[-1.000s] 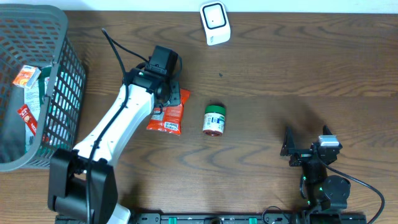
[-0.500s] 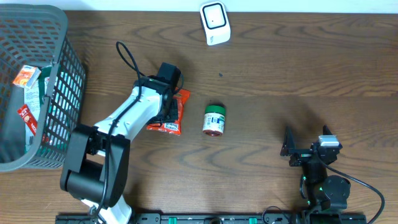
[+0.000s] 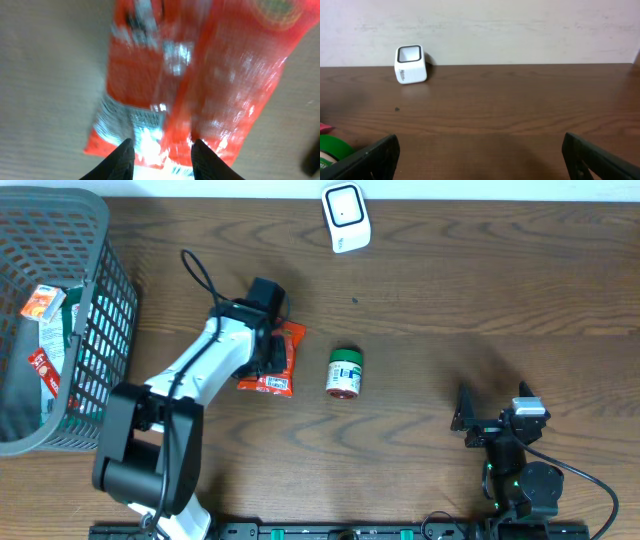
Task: Scan the item barcode
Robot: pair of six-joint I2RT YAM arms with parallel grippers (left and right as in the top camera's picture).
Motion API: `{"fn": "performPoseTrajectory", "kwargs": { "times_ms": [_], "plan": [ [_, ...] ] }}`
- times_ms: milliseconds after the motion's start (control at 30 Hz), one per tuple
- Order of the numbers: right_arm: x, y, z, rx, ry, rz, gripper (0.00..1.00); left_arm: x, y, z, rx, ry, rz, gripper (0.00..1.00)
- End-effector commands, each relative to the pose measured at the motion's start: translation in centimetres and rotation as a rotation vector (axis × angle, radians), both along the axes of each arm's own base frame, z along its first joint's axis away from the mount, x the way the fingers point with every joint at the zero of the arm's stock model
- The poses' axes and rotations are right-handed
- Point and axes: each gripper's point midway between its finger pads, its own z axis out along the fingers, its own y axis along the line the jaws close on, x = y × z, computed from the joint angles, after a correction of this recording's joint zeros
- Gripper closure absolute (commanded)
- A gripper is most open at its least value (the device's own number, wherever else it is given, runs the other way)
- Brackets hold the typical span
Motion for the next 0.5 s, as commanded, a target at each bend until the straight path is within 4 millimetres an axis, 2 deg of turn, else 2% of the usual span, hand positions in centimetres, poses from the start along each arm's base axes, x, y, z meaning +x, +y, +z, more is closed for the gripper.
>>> {"fn": "performPoseTrajectory", "kwargs": {
  "times_ms": [0,167,467],
  "plan": [
    [0.0,-0.3,-0.1,-0.001,0.004,-0.012,0.01,2.7,1.4,2.6,0.023,-0.119,0.034,0.61],
    [0.0,-0.3,-0.1,-0.001,0.005,-0.012,0.01,4.1,2.3,1.9,0.022,-0.165,0.066,0.61],
    [0.0,-0.3,-0.1,-0.001,0.005,-0.012,0.01,4.0,3.2,0.1,0.079,-0.139,0.073,0.61]
  ]
}}
